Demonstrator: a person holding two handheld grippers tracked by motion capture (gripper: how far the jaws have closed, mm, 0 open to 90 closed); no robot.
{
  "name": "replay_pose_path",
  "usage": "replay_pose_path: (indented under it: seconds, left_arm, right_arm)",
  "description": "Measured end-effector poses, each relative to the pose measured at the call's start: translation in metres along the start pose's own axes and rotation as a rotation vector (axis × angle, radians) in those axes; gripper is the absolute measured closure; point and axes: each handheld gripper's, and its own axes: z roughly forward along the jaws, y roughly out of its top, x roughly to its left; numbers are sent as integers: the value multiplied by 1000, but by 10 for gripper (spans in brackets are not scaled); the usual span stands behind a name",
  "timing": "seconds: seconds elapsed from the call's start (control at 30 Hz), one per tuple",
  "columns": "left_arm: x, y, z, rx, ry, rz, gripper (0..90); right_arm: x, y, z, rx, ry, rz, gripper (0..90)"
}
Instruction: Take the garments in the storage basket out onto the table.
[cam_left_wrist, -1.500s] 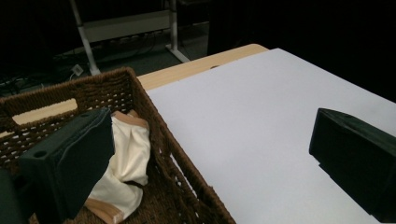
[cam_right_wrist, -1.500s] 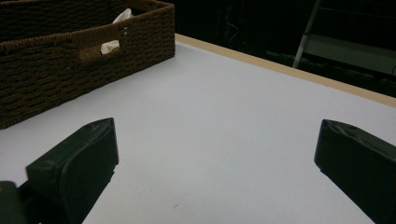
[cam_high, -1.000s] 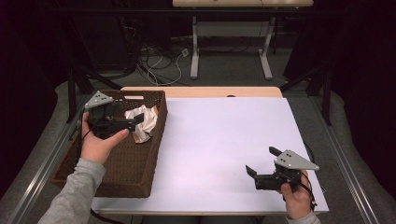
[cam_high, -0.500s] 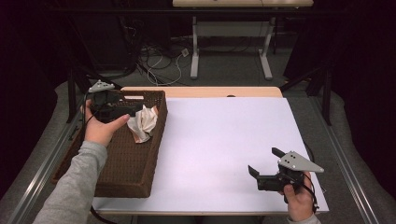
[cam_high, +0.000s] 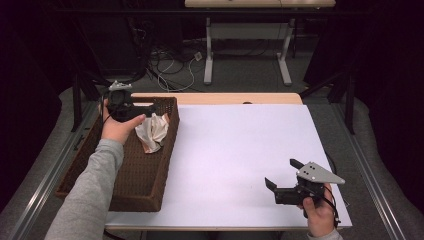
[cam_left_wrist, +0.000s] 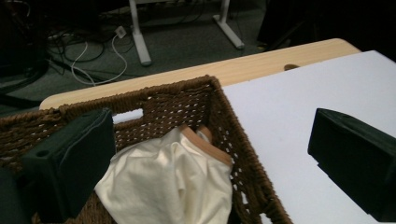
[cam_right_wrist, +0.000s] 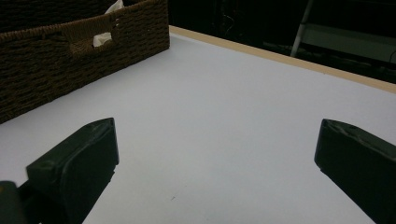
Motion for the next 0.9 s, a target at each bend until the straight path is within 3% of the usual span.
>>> replay_pose_path:
  seconds: [0.13, 0.3, 0.43, 0.7, 0.9]
  left_arm:
    - [3, -2, 11, 22, -11, -4, 28]
    - [6, -5, 25, 42, 36, 9, 30]
    - [10, -7, 34, 59, 44, -1, 30]
    - [23, -15, 49, 91, 106, -44, 54]
    - [26, -21, 61, 112, 99, -60, 60]
  right_arm:
    - [1, -1, 1, 4, 4, 2, 0]
    - [1, -2, 3, 11, 12, -1, 0]
    - [2, -2, 5, 13, 20, -4, 5]
    - [1, -3, 6, 15, 28, 5, 14]
    - [1, -3, 6, 26, 39, -10, 22]
